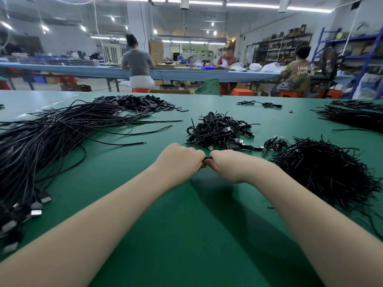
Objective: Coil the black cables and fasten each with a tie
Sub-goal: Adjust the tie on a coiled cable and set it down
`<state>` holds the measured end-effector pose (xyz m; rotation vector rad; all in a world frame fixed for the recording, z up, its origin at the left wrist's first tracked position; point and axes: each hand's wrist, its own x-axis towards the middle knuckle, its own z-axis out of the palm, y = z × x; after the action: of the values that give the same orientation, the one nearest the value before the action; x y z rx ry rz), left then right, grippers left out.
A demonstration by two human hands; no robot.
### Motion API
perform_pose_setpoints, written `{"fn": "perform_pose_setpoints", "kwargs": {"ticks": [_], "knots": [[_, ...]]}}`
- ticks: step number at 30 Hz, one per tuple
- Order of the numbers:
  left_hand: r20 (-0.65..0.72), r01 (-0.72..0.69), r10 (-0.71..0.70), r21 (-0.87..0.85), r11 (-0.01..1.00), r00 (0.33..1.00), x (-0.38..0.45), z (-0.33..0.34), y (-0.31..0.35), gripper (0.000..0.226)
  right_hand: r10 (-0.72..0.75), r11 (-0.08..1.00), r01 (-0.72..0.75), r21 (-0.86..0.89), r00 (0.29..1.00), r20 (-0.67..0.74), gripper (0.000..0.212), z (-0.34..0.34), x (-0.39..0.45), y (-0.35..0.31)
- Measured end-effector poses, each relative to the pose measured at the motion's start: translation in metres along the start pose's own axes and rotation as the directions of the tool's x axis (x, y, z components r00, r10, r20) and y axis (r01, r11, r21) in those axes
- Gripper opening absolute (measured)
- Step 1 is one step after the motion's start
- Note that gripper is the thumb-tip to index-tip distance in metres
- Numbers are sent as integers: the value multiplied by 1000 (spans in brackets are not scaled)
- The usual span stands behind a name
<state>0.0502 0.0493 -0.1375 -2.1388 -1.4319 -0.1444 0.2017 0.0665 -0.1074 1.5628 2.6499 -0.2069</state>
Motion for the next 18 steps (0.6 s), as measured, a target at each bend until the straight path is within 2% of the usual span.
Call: {"fn": "perform_pose_setpoints", "kwargs": {"ticks": [2,4,6,8,10,11,13,15,18], "knots": [[-21,28,-28,5,1000,999,-1,4,5,24,-1,999,0,48,1000,19,36,-4,-2,-1],[-16,79,-80,-18,997,997,-4,10,10,17,41,999,-41,19,999,17,46,-13,-6,4],[-14,191,-193,-88,978,981,-7,17,10,19,98,994,-101,-47,993,-71,58,-30,-11,16],[27,357,-366,-303,884,930,-11,20,5,27,149,988,-154,-5,963,-226,63,-52,-21,32],[127,474,-490,-543,693,862,-13,21,0,32,210,977,-207,43,927,-311,53,-71,-32,47],[131,481,-519,-608,631,845,-13,21,-1,33,247,967,-255,12,923,-295,44,-76,-35,54],[113,483,-556,-653,583,823,-14,20,-1,35,352,921,-376,-105,916,-190,28,-76,-40,64],[103,495,-584,-658,567,805,-15,19,-1,36,432,869,-447,-215,895,-112,29,-68,-40,67],[117,509,-602,-673,537,790,-15,18,-2,39,476,842,-471,-262,878,-47,42,-59,-39,66]]}}
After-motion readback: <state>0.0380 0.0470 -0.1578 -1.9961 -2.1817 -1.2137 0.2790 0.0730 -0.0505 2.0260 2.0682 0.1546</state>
